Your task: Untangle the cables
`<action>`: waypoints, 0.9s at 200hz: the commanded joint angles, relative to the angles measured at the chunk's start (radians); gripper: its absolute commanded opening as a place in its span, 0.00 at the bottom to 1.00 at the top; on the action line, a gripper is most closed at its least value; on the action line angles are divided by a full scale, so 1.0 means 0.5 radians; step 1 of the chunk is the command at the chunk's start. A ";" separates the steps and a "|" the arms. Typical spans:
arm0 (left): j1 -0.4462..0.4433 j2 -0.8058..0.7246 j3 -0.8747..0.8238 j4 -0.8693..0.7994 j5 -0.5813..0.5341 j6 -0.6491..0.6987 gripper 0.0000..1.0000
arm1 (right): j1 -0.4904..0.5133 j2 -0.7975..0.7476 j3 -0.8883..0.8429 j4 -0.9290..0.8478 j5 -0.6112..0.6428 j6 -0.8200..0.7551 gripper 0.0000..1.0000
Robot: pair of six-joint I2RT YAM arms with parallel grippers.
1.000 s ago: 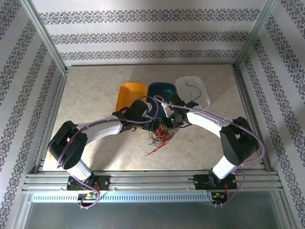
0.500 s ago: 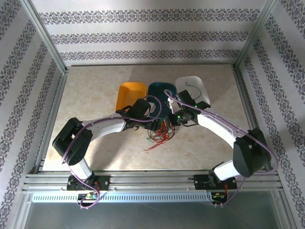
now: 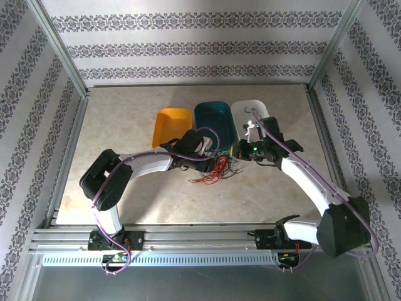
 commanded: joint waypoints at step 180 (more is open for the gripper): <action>-0.017 -0.176 -0.034 0.294 0.501 0.146 0.99 | -0.226 -0.440 -0.310 0.321 -0.505 0.380 0.00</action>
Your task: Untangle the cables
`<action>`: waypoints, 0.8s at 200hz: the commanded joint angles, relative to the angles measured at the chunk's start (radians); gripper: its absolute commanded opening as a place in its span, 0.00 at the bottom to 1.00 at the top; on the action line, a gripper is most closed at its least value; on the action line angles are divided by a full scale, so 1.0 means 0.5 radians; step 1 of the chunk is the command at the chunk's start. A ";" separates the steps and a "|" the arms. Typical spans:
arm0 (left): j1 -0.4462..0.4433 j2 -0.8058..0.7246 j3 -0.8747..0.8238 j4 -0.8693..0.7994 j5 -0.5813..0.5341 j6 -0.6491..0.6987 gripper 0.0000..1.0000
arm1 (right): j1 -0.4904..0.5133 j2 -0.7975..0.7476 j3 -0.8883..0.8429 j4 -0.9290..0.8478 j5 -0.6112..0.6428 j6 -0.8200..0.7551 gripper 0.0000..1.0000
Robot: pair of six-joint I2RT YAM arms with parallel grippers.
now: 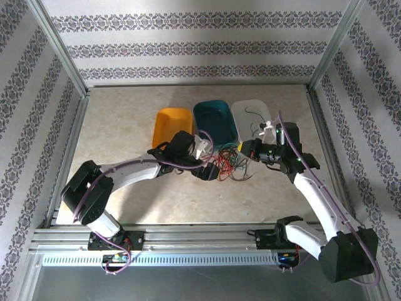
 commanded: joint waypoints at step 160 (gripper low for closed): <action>-0.051 0.401 0.400 -0.262 0.390 0.293 0.00 | -0.324 -0.358 -0.061 0.079 0.357 0.336 0.00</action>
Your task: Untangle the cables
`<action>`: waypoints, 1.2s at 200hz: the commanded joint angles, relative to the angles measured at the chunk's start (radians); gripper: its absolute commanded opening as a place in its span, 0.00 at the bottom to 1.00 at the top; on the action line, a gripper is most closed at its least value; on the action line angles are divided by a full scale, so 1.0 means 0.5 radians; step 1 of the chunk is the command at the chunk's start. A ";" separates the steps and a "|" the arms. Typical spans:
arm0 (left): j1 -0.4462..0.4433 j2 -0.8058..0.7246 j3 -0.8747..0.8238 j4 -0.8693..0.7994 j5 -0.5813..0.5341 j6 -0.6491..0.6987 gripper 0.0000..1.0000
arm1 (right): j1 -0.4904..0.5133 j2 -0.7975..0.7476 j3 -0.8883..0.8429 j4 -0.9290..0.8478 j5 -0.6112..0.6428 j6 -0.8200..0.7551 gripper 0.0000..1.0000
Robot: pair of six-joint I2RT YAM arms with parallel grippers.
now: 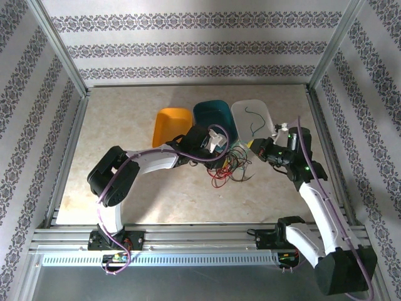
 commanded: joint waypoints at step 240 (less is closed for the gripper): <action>-0.024 -0.298 -0.325 -0.384 -0.421 0.202 0.00 | -0.386 0.708 0.306 0.544 0.834 -0.051 0.00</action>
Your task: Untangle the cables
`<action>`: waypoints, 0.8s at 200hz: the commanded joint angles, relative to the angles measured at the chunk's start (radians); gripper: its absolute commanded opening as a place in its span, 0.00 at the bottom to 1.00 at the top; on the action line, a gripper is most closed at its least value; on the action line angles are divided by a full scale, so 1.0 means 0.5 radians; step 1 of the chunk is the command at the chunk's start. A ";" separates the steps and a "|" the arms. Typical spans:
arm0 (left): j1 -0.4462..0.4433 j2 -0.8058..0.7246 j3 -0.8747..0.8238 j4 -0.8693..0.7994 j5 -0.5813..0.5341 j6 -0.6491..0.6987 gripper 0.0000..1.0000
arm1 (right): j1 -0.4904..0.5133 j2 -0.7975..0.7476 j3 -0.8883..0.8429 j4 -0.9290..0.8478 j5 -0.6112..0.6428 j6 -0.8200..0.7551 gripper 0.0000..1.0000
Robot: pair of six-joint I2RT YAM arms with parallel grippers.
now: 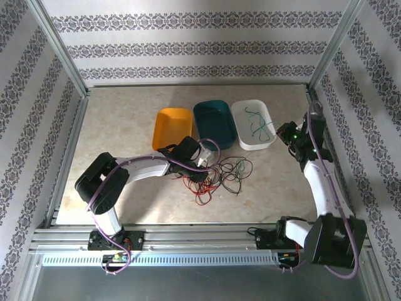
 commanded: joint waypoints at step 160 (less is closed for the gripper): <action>-0.023 -0.081 0.046 0.011 -0.099 -0.010 0.00 | 0.217 0.333 -0.001 0.328 0.212 0.037 0.55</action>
